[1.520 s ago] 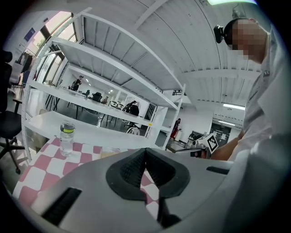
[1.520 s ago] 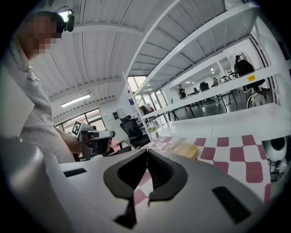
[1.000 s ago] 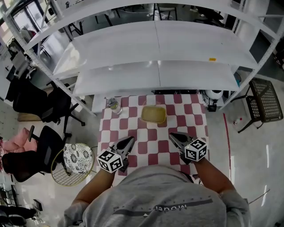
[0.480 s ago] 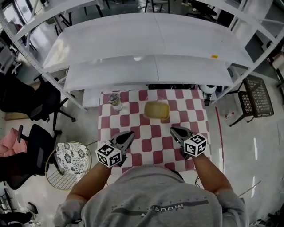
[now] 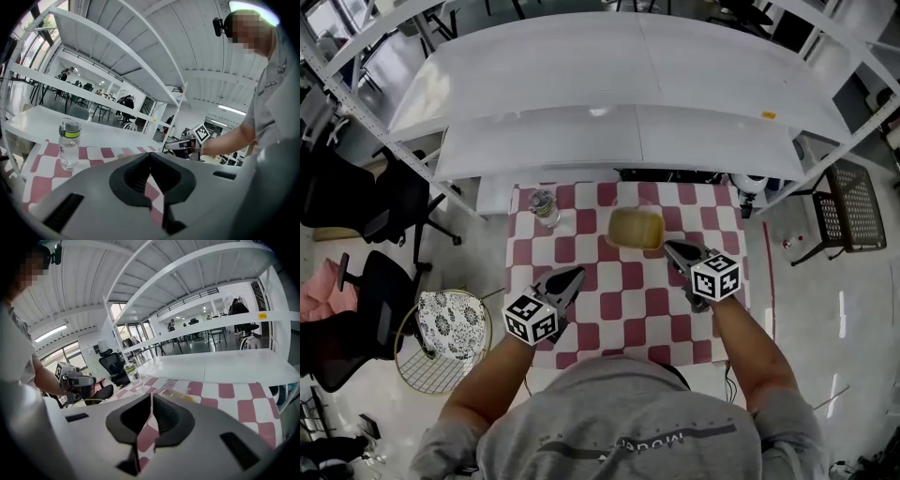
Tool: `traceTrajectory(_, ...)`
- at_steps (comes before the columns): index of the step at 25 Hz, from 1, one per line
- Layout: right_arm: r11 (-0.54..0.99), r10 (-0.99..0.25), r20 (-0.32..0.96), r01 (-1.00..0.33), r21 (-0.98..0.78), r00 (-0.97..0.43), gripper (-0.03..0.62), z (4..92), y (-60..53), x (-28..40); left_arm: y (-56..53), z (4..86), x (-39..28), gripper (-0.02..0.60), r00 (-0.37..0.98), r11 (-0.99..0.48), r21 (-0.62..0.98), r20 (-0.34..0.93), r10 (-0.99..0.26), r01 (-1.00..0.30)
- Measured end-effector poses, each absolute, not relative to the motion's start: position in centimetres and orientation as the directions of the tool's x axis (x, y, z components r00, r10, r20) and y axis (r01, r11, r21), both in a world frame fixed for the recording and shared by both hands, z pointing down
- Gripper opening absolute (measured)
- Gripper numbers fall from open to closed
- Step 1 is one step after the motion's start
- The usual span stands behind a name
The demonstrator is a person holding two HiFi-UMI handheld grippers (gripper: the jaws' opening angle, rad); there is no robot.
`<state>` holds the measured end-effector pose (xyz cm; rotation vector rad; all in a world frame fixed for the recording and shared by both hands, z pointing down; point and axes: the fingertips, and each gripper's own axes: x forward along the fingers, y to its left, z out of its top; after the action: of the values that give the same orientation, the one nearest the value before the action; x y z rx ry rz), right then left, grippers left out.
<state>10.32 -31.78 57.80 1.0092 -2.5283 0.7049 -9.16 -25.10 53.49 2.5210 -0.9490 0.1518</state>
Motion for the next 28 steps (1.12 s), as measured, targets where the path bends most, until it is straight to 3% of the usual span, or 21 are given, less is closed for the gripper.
traceTrajectory(8, 0.584, -0.555, 0.498, -0.739, -0.336, -0.666, 0.039, 60.1, -38.0, 11.7, -27.7, 55.6, -8.6, 0.012, 0.761, -0.668, 0.367, 0.271, -0.589, -0.647)
traceTrajectory(28, 0.464, -0.382, 0.552, -0.671, -0.579, -0.741, 0.196, 67.3, -46.6, 10.8, -31.5, 58.4, -6.6, 0.012, 0.801, -0.69, 0.407, 0.273, -0.533, -0.598)
